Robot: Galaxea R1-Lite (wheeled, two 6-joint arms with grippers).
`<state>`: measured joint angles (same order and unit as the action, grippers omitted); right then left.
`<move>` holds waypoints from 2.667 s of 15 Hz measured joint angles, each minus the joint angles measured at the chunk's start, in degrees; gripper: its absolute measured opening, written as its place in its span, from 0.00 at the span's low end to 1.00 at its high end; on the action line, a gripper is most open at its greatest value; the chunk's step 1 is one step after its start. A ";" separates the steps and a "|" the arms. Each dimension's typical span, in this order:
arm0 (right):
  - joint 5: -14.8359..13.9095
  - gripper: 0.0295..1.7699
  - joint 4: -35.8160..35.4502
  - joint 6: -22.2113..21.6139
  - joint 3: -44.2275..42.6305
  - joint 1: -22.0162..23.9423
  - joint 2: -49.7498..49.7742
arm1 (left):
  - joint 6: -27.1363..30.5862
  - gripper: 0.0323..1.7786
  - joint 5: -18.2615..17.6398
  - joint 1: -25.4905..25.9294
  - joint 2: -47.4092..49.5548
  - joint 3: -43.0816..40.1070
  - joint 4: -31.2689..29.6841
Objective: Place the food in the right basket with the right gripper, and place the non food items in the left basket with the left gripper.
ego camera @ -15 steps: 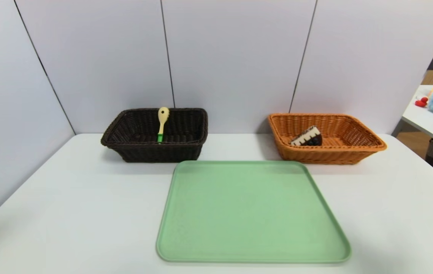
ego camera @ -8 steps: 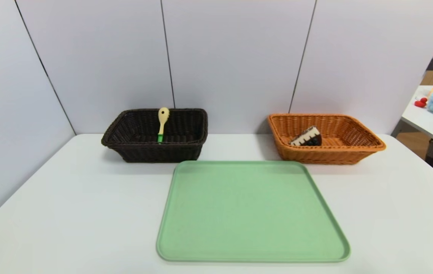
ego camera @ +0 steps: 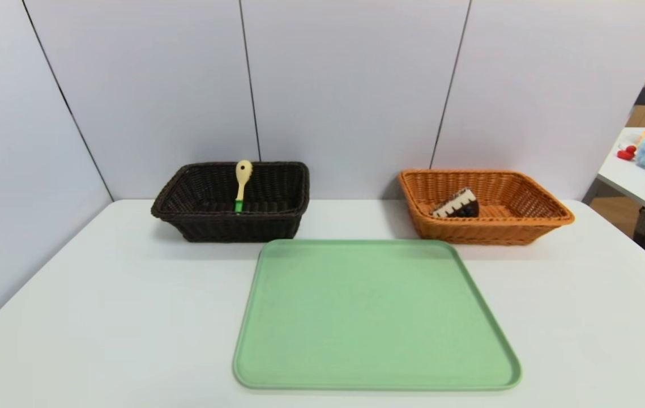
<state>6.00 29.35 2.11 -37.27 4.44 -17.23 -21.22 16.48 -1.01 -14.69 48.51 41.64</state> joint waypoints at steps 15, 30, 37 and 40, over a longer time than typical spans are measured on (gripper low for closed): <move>0.01 0.96 0.46 -0.57 -2.01 -0.17 1.29 | 8.00 0.95 -5.11 0.74 14.69 -7.41 5.33; -2.30 0.96 -2.49 2.16 3.67 -5.23 10.18 | 22.16 0.95 -5.44 0.74 14.69 -12.32 -3.63; -6.24 0.96 -22.22 5.83 17.92 -4.79 16.87 | 24.20 0.95 -5.22 0.74 14.69 -23.98 -22.10; -6.85 0.96 -39.90 9.33 31.90 -4.77 17.20 | 26.10 0.95 -5.29 0.74 14.69 -37.32 -38.10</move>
<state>-0.85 -10.54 11.43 -5.36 -0.33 -0.02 4.88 11.19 -0.27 0.00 11.19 3.55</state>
